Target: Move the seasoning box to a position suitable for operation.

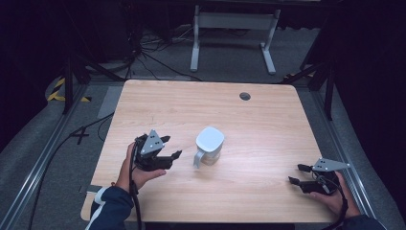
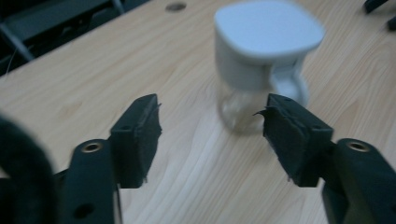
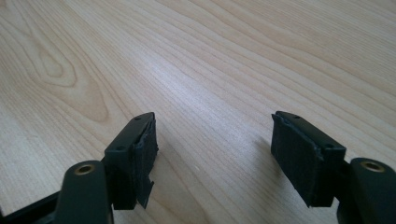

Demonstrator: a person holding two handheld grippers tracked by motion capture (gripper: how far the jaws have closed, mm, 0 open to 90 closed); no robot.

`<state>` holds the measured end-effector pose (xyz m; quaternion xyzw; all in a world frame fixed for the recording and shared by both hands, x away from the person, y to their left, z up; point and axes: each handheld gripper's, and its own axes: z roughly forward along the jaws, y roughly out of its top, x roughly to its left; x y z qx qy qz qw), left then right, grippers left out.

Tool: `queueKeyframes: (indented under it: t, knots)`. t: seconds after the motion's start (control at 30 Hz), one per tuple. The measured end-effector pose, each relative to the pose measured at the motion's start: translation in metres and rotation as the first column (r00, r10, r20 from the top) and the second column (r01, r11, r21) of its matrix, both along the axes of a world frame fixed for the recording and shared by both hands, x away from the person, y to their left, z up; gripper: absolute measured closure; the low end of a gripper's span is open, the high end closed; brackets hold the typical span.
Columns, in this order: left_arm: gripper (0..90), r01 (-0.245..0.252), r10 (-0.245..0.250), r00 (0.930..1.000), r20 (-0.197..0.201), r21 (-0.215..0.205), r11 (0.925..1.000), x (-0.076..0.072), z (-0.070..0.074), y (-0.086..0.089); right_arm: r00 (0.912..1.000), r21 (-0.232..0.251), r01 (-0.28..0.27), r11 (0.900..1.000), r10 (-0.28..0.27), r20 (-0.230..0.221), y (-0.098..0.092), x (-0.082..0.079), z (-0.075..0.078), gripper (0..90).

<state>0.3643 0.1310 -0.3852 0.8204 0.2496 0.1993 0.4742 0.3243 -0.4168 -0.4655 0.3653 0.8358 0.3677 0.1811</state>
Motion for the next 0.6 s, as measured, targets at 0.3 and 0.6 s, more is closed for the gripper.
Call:
queueKeyframes:
  t: [0.3, 0.6]
  knots:
    - [79.2, 0.15, -0.151, 0.9878, 0.037, 0.031, 0.9882, 0.008, 0.017, -0.048, 1.0, 0.0, 0.005, 1.0, -0.005, -0.001, 0.0, 0.0, 0.0, 30.4]
    - [88.9, 0.186, -0.187, 0.9824, 0.006, 0.042, 0.9816, 0.016, 0.007, -0.061, 1.0, 0.0, 0.005, 1.0, -0.005, -0.002, 0.0, 0.0, 0.0, 30.3]
